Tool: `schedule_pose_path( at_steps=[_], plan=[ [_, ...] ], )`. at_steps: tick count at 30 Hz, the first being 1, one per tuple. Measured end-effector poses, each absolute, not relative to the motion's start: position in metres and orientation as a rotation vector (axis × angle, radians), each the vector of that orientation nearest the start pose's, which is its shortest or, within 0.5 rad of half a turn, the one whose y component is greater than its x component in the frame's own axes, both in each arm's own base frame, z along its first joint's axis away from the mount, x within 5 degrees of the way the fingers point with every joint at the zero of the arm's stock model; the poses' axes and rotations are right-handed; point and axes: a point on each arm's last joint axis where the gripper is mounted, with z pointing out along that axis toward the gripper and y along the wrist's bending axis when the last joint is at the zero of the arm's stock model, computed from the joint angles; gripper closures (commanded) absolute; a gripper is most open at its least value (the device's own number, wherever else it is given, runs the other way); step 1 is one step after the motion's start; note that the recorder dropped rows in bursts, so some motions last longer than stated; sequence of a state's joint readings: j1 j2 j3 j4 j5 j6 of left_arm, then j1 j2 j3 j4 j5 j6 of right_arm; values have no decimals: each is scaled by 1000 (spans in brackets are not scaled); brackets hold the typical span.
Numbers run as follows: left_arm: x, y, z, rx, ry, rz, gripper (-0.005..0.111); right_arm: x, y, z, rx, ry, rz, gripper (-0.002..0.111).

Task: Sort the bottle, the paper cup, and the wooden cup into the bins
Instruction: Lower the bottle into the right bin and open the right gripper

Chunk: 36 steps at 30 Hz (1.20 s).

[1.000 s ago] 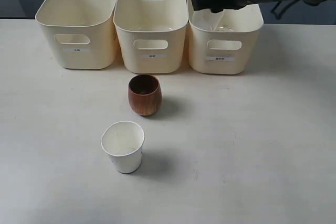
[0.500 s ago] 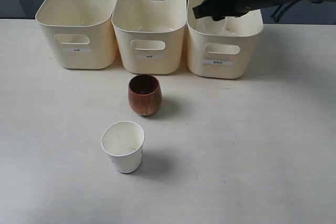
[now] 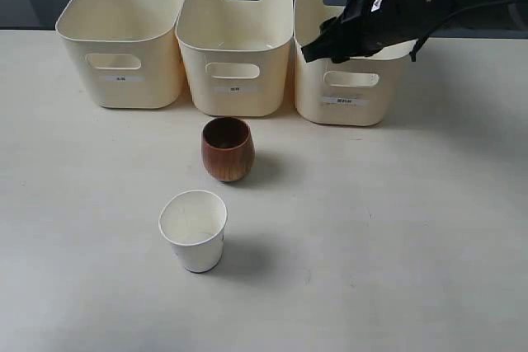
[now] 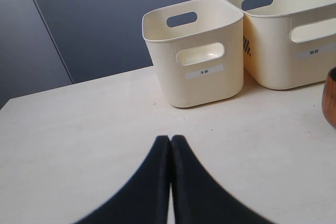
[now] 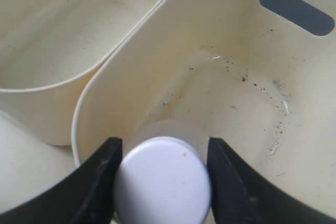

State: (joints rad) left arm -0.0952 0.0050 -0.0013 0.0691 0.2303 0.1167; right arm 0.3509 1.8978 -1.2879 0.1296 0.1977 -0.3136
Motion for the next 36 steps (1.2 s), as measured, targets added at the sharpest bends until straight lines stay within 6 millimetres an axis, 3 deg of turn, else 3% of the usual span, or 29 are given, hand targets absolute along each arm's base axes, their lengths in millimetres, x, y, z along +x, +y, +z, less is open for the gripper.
schedule_pose_path(
  at_steps=[5, 12, 26, 36],
  plan=[
    [56, -4, 192, 227, 1703, 79, 107, 398, 148, 211, -632, 2201, 106, 107],
    [56, -4, 192, 227, 1703, 79, 107, 398, 148, 212, -631, 2197, 105, 71],
    [56, -4, 192, 227, 1703, 79, 107, 400, 148, 214, -548, 2192, 139, 44],
    [56, -4, 192, 227, 1703, 79, 107, 400, 148, 214, -531, 2196, 147, 43]
  ],
)
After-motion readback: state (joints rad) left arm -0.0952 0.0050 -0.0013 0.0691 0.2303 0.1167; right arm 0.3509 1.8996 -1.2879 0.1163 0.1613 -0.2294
